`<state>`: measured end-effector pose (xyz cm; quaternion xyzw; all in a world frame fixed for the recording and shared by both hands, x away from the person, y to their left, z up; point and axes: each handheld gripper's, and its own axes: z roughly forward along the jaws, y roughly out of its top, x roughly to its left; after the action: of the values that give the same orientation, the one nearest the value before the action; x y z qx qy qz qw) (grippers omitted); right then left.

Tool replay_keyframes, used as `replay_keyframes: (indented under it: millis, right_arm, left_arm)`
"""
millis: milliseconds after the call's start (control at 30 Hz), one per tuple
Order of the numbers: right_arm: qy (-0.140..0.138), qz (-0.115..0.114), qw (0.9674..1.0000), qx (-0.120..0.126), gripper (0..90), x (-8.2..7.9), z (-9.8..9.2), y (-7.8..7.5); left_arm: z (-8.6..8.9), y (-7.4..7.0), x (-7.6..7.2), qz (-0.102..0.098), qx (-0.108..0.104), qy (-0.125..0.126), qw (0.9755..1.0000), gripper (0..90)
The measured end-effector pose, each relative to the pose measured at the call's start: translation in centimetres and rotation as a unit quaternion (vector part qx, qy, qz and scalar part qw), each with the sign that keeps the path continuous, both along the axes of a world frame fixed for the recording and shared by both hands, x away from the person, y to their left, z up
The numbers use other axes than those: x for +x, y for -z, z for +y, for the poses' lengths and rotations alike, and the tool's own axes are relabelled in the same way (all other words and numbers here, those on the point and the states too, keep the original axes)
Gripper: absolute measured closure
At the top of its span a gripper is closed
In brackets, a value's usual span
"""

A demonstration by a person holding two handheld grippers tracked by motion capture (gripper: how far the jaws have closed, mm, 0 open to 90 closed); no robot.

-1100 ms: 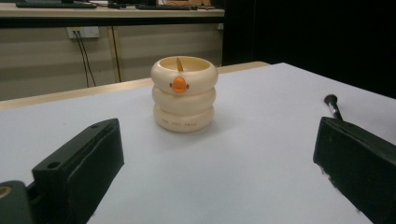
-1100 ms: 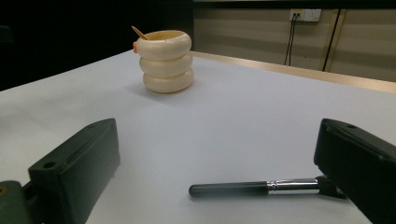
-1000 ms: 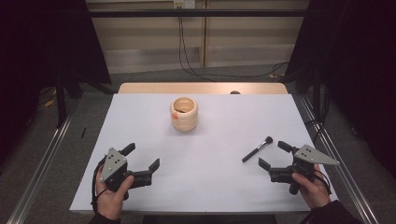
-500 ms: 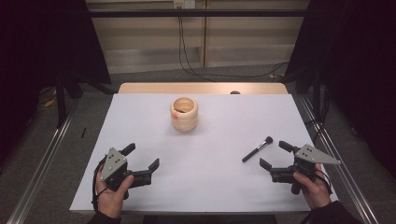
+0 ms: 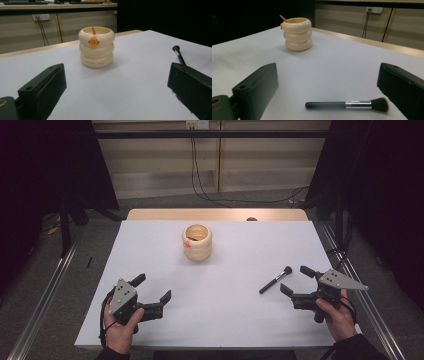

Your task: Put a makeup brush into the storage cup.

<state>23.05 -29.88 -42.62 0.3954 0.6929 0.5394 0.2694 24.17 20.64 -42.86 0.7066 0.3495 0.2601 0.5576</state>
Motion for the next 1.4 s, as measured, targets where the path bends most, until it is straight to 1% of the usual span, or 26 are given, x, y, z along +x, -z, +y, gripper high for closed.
replay_keyframes:
  millis: [33, 67, 100, 133, 167, 233, 367, 467, 533, 567, 600, 633, 700, 733, 767, 800, 833, 867, 967, 1000, 1033, 1100, 1200, 1267, 1300, 1400]
  right_arm:
    - [0.003, 0.001, 1.0, -0.001, 5.4, 0.2, -0.1, -0.1]
    - [0.006, 0.002, 1.0, -0.003, 5.7, 0.5, -0.1, -0.2]
    - [0.004, 0.004, 1.0, -0.005, 5.7, 0.6, -0.2, -0.3]
    - [0.007, 0.003, 1.0, -0.006, 5.8, 0.8, -0.2, -0.3]
    - [0.007, 0.004, 0.9999, -0.008, 6.1, 1.0, -0.3, -0.4]
    - [0.013, 0.005, 0.9999, -0.007, 6.3, 1.5, -0.4, -0.7]
    - [0.02, 0.007, 0.9997, -0.009, 7.2, 2.6, -0.5, -1.1]
    - [0.026, 0.017, 0.9995, -0.006, 9.5, 3.5, -0.2, -1.2]
    - [0.036, 0.024, 0.999, -0.007, 10.8, 4.1, -0.1, -1.3]
    - [0.039, 0.026, 0.9989, -0.006, 11.3, 4.4, -0.1, -1.3]
    - [0.042, 0.028, 0.9987, -0.002, 11.5, 4.7, -0.1, -1.3]
    - [0.044, 0.029, 0.9986, 0.0, 11.9, 5.0, 0.0, -1.2]
    - [0.05, 0.036, 0.9981, -0.003, 14.0, 5.5, 0.0, -1.2]
    - [0.053, 0.043, 0.9977, -0.001, 14.9, 5.7, 0.0, -1.3]
    - [0.051, 0.048, 0.9975, 0.003, 14.0, 6.0, 0.0, -1.3]
    - [0.047, 0.051, 0.9976, -0.002, 13.7, 6.2, -0.1, -1.4]
    - [0.04, 0.052, 0.9979, 0.0, 13.3, 6.4, -0.2, -1.5]
    - [0.035, 0.051, 0.9981, -0.003, 12.4, 6.6, -0.3, -1.7]
    - [0.031, 0.055, 0.998, -0.009, 12.3, 7.0, -0.2, -2.0]
    - [0.033, 0.057, 0.9978, -0.005, 12.4, 7.1, -0.2, -2.1]
    - [0.029, 0.055, 0.998, -0.007, 12.5, 7.3, -0.2, -2.2]
    - [0.03, 0.056, 0.9978, -0.016, 12.2, 7.6, -0.2, -2.3]
    - [0.036, 0.045, 0.9979, -0.029, 11.4, 8.1, -0.1, -2.5]
    - [0.039, 0.046, 0.9977, -0.031, 11.1, 8.3, -0.1, -2.5]
    - [0.038, 0.048, 0.9976, -0.032, 11.1, 8.3, 0.0, -2.5]
    - [0.03, 0.06, 0.997, -0.038, 11.6, 8.3, 0.1, -2.5]
  left_arm:
    - [-0.1, 0.0, -0.1, -0.002, -0.005, 0.002, 1.0, 1.8]
    - [-0.2, -0.1, -0.1, -0.002, -0.002, 0.002, 1.0, 1.8]
    - [-0.3, -0.1, -0.1, -0.006, 0.0, 0.005, 1.0, 1.8]
    - [-0.4, 0.0, -0.1, -0.004, -0.001, 0.012, 0.9999, 1.8]
    - [-0.4, 0.0, -0.1, -0.003, 0.001, 0.013, 0.9999, 1.8]
    - [-0.4, 0.1, 0.0, 0.0, 0.001, 0.008, 1.0, 1.9]
    - [-0.3, 0.1, 0.1, -0.001, -0.001, 0.01, 1.0, 1.9]
    - [-0.4, 0.1, 0.0, 0.0, 0.001, 0.009, 1.0, 1.8]
    - [-0.4, 0.0, -0.1, -0.002, 0.006, 0.01, 0.9999, 1.8]
    - [-0.5, 0.1, -0.1, -0.001, 0.004, 0.013, 0.9999, 1.8]
    - [-0.4, 0.1, 0.0, -0.001, 0.007, 0.013, 0.9999, 1.8]
    - [-0.4, 0.1, 0.0, -0.001, 0.002, 0.014, 0.9999, 1.8]
    - [-0.2, 0.2, 0.1, 0.0, 0.004, 0.011, 0.9999, 1.8]
    - [-0.2, 0.2, 0.1, 0.001, 0.002, 0.009, 1.0, 1.8]
    - [-0.2, 0.2, 0.2, 0.001, 0.001, 0.008, 1.0, 1.8]
    - [-0.2, 0.2, 0.2, 0.001, 0.002, 0.008, 1.0, 1.8]
    - [-0.3, 0.2, 0.2, 0.001, 0.002, 0.008, 1.0, 1.8]
    - [-0.3, 0.2, 0.2, 0.001, 0.004, 0.009, 1.0, 1.8]
    - [-0.3, 0.2, 0.2, 0.0, 0.004, 0.009, 1.0, 1.8]
    - [-0.3, 0.2, 0.2, 0.0, 0.002, 0.012, 0.9999, 1.8]
    - [-0.3, 0.3, 0.3, 0.0, 0.002, 0.011, 0.9999, 1.8]
    - [-0.2, 0.3, 0.3, 0.0, 0.002, 0.011, 0.9999, 1.8]
    - [-0.2, 0.2, 0.2, 0.0, 0.0, 0.009, 1.0, 2.0]
    - [-0.2, 0.2, 0.3, -0.001, 0.0, 0.015, 0.9999, 2.1]
    - [-0.2, 0.2, 0.3, 0.0, 0.002, 0.011, 0.9999, 2.0]
    - [-0.1, 0.3, 0.3, -0.001, 0.002, 0.01, 0.9999, 2.0]
